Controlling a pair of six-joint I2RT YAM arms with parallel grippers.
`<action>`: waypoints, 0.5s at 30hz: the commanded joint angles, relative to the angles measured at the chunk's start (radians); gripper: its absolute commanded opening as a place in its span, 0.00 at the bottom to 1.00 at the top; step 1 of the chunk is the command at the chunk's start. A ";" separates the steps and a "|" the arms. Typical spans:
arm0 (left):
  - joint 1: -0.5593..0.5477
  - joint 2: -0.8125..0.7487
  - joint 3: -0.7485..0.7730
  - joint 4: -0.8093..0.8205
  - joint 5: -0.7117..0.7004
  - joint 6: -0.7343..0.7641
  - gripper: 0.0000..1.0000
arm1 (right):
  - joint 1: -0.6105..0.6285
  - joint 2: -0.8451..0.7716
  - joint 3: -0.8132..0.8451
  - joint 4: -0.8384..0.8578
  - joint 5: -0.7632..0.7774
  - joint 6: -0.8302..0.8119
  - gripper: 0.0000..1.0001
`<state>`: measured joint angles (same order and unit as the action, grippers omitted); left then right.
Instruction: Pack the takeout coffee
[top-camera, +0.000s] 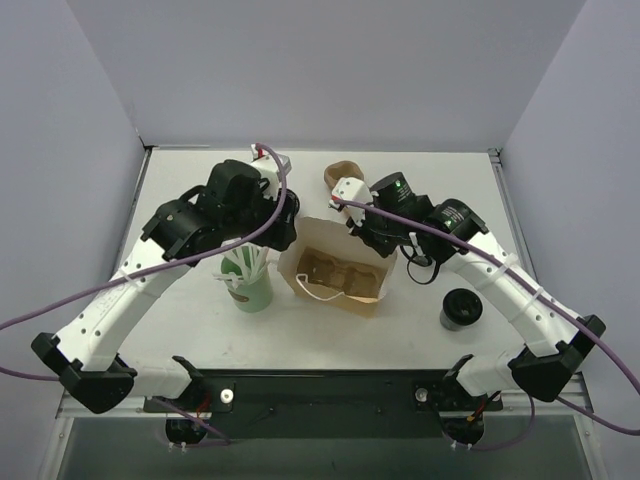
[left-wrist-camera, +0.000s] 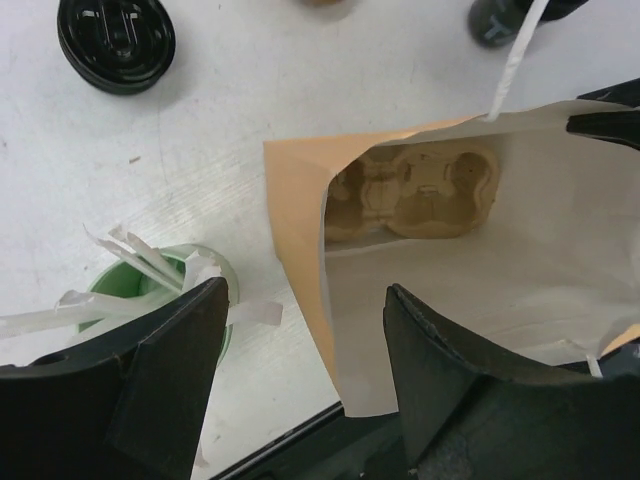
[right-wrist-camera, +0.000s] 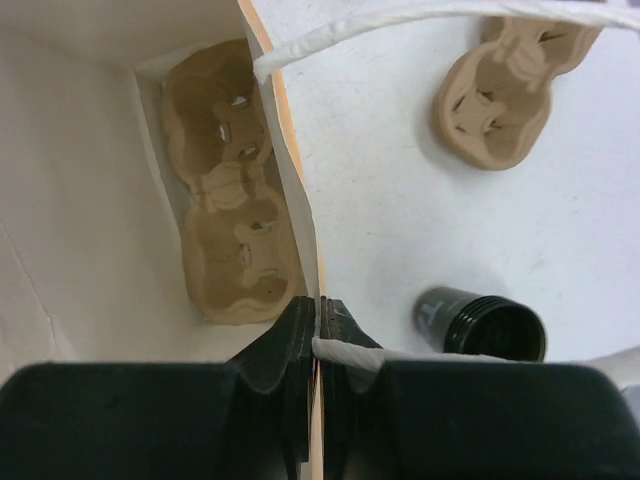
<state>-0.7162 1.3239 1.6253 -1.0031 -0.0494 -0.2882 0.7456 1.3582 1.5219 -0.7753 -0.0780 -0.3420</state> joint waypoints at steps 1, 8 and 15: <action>0.001 -0.071 -0.033 0.142 -0.009 0.001 0.73 | -0.008 -0.042 0.017 0.064 0.063 -0.106 0.00; 0.001 -0.092 -0.082 0.192 0.000 0.024 0.73 | -0.025 -0.004 0.044 0.076 0.032 -0.083 0.00; 0.011 -0.107 -0.199 0.248 0.013 0.044 0.73 | -0.049 -0.014 -0.012 0.094 -0.016 -0.137 0.00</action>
<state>-0.7151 1.2327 1.4578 -0.8387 -0.0471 -0.2722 0.7116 1.3537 1.5249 -0.7147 -0.0608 -0.4328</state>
